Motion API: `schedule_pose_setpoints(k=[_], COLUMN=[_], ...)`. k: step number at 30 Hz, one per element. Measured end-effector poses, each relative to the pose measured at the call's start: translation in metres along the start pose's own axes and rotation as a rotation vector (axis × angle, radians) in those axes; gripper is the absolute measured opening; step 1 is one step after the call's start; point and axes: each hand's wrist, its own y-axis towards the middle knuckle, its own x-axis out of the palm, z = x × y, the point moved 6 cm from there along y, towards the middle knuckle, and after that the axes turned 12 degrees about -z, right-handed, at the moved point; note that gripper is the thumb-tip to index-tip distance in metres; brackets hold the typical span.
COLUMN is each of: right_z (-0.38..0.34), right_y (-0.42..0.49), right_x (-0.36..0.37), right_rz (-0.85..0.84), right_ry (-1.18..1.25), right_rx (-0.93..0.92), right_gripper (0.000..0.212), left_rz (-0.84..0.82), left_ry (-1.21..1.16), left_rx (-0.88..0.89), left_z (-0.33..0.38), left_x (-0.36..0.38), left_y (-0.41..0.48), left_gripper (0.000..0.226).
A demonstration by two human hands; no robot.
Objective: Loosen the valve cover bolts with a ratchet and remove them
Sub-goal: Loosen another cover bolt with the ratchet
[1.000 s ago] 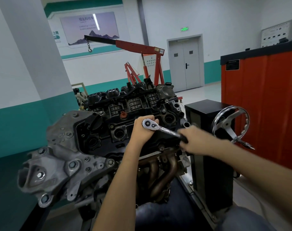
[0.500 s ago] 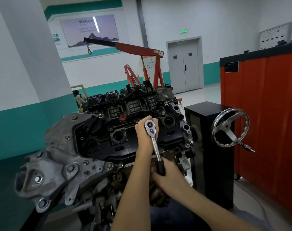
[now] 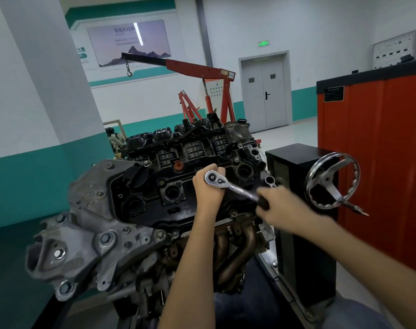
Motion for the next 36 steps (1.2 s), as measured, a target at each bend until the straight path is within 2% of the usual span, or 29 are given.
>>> schedule_pose_setpoints(k=[4, 6, 9, 12, 14, 16, 18, 19, 21, 22, 24, 26, 27, 29, 31, 36], right_z=[-0.033, -0.046, -0.035, -0.007, 0.004, 0.004, -0.003, -0.005, -0.004, -0.003, -0.011, -0.034, -0.045, -0.058, -0.049, 0.003], right_y=[-0.024, -0.027, -0.021, -0.007, 0.01, 0.026, 0.034, 0.033, 0.021, 0.012, -0.01, -0.028, -0.032, -0.033, -0.026, 0.002], right_x=[0.078, 0.091, 0.078, 0.031, -0.008, -0.048, -0.071, -0.072, -0.052, -0.032, 0.021, 0.068, 0.083, 0.094, 0.084, 0.008], right_rz=[-0.141, -0.152, -0.18, -0.209, -0.217, -0.138, -0.035, -0.002, 0.017, 0.001, -0.069, -0.11, -0.112, -0.099, -0.1, -0.171], right_ry=[0.706, 0.875, 0.738, 0.323, 0.014, -0.319, -0.502, -0.504, -0.35, -0.197, 0.194, 0.545, 0.684, 0.818, 0.7, 0.087], right_rx=[-0.067, -0.088, -0.072, -0.062, -0.091, -0.117, -0.138, -0.13, -0.067, -0.033, -0.017, -0.06, -0.074, -0.095, -0.084, -0.081], right_gripper=[0.016, 0.018, 0.012, 0.028, 0.022, 0.009, 0.009, 0.009, 0.017, 0.024, 0.022, 0.011, 0.013, 0.015, 0.013, 0.019], left_rz=[0.036, 0.051, -0.061, -0.218, -0.275, -0.313, -0.317, -0.277, -0.148, -0.086, 0.006, 0.038, 0.033, 0.002, -0.074, -0.314], left_ry=[-0.21, -0.168, 0.08, 0.19, 0.182, 0.209, 0.202, 0.175, 0.076, 0.025, -0.056, -0.08, -0.073, 0.001, 0.102, 0.171], left_rx=[-0.02, -0.032, 0.061, 0.084, 0.093, 0.117, 0.129, 0.124, 0.064, 0.031, -0.008, 0.012, 0.031, 0.053, 0.074, 0.054], left_z=[-0.002, -0.003, 0.002, -0.001, -0.001, 0.004, 0.006, 0.006, 0.003, 0.001, -0.001, 0.0, 0.001, 0.003, 0.003, -0.003], left_x=[0.011, 0.01, 0.004, 0.001, -0.002, -0.001, 0.0, -0.001, -0.004, -0.004, -0.001, 0.002, 0.003, 0.001, -0.002, -0.003], left_y=[-0.003, -0.005, 0.001, 0.004, 0.005, 0.004, 0.003, 0.002, -0.001, -0.002, -0.004, -0.004, -0.004, -0.005, -0.004, 0.003], left_gripper=[0.047, 0.046, 0.051, 0.053, 0.056, 0.055, 0.052, 0.052, 0.052, 0.052, 0.051, 0.049, 0.048, 0.049, 0.052, 0.054])
